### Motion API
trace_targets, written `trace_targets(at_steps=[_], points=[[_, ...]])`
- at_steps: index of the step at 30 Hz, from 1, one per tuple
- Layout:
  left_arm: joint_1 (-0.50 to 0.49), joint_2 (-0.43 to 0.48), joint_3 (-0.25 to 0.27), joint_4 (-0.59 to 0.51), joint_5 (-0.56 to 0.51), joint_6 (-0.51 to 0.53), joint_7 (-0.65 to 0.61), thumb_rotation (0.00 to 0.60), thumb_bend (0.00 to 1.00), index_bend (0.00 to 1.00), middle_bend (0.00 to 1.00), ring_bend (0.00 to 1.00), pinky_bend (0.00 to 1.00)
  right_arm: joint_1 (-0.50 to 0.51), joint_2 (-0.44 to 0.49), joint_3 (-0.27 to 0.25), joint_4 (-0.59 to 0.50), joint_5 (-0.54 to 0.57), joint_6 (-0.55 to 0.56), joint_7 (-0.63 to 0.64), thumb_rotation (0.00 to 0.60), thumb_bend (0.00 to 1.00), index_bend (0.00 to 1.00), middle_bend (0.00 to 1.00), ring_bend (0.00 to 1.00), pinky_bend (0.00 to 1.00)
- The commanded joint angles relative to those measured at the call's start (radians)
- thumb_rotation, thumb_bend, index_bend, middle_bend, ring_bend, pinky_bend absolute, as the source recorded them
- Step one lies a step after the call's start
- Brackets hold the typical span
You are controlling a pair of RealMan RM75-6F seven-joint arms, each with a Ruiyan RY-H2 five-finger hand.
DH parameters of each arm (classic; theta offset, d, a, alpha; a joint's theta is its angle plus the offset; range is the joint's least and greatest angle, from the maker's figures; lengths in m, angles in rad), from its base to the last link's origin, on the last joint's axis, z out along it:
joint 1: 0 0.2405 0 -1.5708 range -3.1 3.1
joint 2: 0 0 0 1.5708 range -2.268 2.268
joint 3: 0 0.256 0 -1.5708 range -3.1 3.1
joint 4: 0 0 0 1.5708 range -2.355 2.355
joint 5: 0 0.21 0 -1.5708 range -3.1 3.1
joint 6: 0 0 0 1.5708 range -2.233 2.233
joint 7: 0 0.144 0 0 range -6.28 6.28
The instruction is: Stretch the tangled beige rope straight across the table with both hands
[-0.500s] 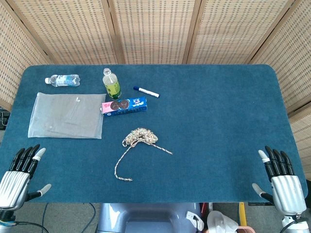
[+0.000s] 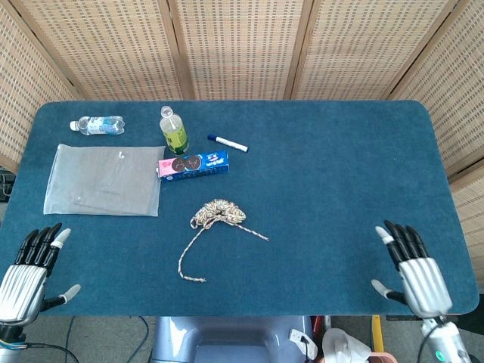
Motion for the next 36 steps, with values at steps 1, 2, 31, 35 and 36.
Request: trace_targets(at_steps=[1,2,31,35,36], points=[[-0.005,-0.003,-0.004,-0.003,-0.006,-0.009,0.011,0.6,0.04,0.0,0.0,0.0,0.0,0.13,-0.045,0.081,0.0,0.042,-0.134,-0.023,0.6,0.0,0.2,0.0,0.0,0.0],[-0.007,-0.005,-0.006,-0.004,-0.01,-0.013,0.016,0.6,0.04,0.0,0.0,0.0,0.0,0.159,-0.056,0.098,-0.005,0.063,-0.172,-0.028,0.6,0.0,0.26,0.0,0.0,0.0],[-0.066,-0.057,-0.037,0.025,-0.104,-0.113,0.067,0.6,0.05,0.0,0.0,0.0,0.0,0.608,-0.553,0.239,0.089,1.0,-0.382,-0.587,0.6,0.29,0.47,0.0,0.0,0.0],[-0.068,-0.054,-0.038,0.025,-0.112,-0.116,0.061,0.6,0.05,0.0,0.0,0.0,0.0,0.637,-0.598,0.243,0.132,1.016,-0.368,-0.605,0.6,0.3,0.47,0.0,0.0,0.0],[-0.068,-0.053,-0.038,0.024,-0.113,-0.115,0.059,0.6,0.05,0.0,0.0,0.0,0.0,0.647,-0.616,0.242,0.154,1.028,-0.366,-0.617,0.6,0.3,0.47,0.0,0.0,0.0]])
